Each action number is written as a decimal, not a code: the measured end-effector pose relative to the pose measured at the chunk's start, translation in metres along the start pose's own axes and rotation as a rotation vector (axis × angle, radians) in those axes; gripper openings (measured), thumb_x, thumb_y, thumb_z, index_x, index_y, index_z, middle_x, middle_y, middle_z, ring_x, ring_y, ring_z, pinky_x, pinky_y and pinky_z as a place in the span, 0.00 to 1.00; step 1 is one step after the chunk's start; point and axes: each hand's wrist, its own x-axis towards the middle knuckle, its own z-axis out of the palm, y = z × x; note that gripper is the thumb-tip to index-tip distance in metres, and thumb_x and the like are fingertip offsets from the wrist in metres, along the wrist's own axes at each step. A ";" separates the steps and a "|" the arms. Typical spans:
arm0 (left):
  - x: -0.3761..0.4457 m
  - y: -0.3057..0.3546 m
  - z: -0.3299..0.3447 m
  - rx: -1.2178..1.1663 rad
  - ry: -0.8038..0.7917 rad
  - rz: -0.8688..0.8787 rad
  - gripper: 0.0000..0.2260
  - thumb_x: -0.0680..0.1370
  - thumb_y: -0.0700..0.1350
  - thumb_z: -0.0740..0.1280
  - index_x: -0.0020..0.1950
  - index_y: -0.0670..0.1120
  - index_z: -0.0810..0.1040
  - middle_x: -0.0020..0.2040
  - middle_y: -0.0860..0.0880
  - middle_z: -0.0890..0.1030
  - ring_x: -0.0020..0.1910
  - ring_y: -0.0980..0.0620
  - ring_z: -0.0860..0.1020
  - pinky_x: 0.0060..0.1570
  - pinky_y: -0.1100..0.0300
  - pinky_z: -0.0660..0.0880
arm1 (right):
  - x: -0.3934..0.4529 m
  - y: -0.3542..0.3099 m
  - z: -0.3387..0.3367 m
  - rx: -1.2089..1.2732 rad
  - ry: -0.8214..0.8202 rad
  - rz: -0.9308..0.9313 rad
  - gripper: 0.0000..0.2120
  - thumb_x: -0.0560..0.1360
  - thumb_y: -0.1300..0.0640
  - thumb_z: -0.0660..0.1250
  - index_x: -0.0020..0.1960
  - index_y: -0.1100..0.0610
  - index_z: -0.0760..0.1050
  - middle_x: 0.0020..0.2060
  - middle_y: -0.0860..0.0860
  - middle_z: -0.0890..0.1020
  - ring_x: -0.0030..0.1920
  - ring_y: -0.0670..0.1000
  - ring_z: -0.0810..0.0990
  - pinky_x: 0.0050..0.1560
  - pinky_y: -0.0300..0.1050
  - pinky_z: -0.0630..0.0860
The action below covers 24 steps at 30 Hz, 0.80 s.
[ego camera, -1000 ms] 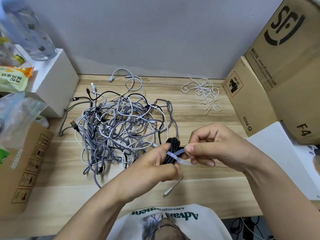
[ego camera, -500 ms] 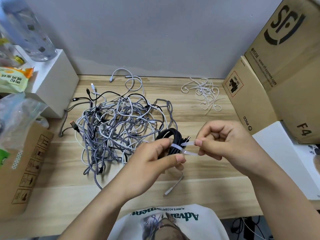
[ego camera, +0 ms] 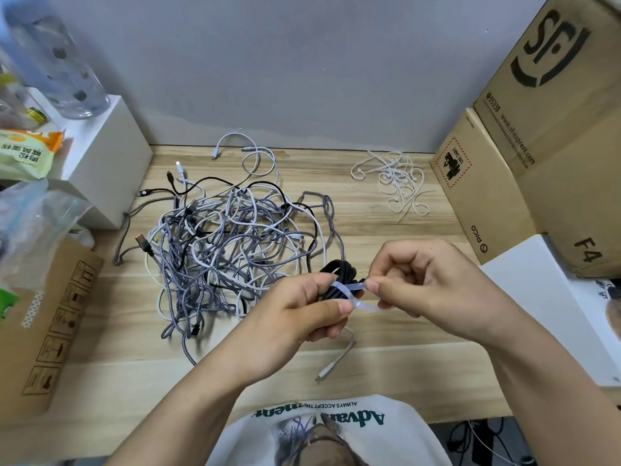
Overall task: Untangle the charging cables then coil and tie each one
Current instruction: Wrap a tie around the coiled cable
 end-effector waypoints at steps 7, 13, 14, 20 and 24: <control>-0.001 -0.007 -0.002 0.203 -0.005 0.005 0.14 0.69 0.54 0.65 0.38 0.42 0.72 0.30 0.52 0.72 0.30 0.55 0.67 0.31 0.63 0.63 | -0.002 0.008 0.007 -0.391 -0.016 -0.158 0.04 0.70 0.52 0.65 0.36 0.49 0.73 0.24 0.46 0.68 0.27 0.45 0.64 0.29 0.34 0.60; -0.002 -0.014 0.001 0.175 0.041 -0.006 0.06 0.72 0.49 0.67 0.38 0.48 0.73 0.30 0.54 0.72 0.30 0.59 0.68 0.32 0.68 0.65 | -0.006 0.017 0.021 -0.533 0.093 -0.241 0.06 0.71 0.49 0.63 0.40 0.49 0.67 0.25 0.41 0.69 0.28 0.43 0.67 0.29 0.35 0.60; -0.002 -0.014 0.001 0.180 0.050 -0.008 0.05 0.72 0.47 0.66 0.38 0.49 0.73 0.30 0.55 0.72 0.30 0.60 0.69 0.32 0.69 0.65 | -0.006 0.020 0.023 -0.540 0.115 -0.246 0.07 0.72 0.47 0.62 0.40 0.49 0.67 0.25 0.40 0.69 0.29 0.42 0.67 0.30 0.36 0.60; 0.001 -0.011 -0.006 0.232 -0.011 -0.061 0.06 0.71 0.45 0.66 0.42 0.43 0.74 0.28 0.57 0.73 0.29 0.59 0.67 0.30 0.67 0.64 | 0.002 0.023 0.030 -0.682 0.154 -0.446 0.05 0.72 0.49 0.64 0.46 0.47 0.76 0.40 0.44 0.75 0.42 0.48 0.73 0.42 0.44 0.68; 0.001 -0.010 -0.011 0.305 -0.051 -0.075 0.05 0.70 0.47 0.68 0.38 0.49 0.73 0.29 0.55 0.74 0.29 0.57 0.68 0.30 0.65 0.64 | 0.007 0.027 0.029 -0.683 0.109 -0.514 0.05 0.72 0.50 0.66 0.44 0.49 0.78 0.40 0.44 0.76 0.43 0.46 0.70 0.44 0.45 0.66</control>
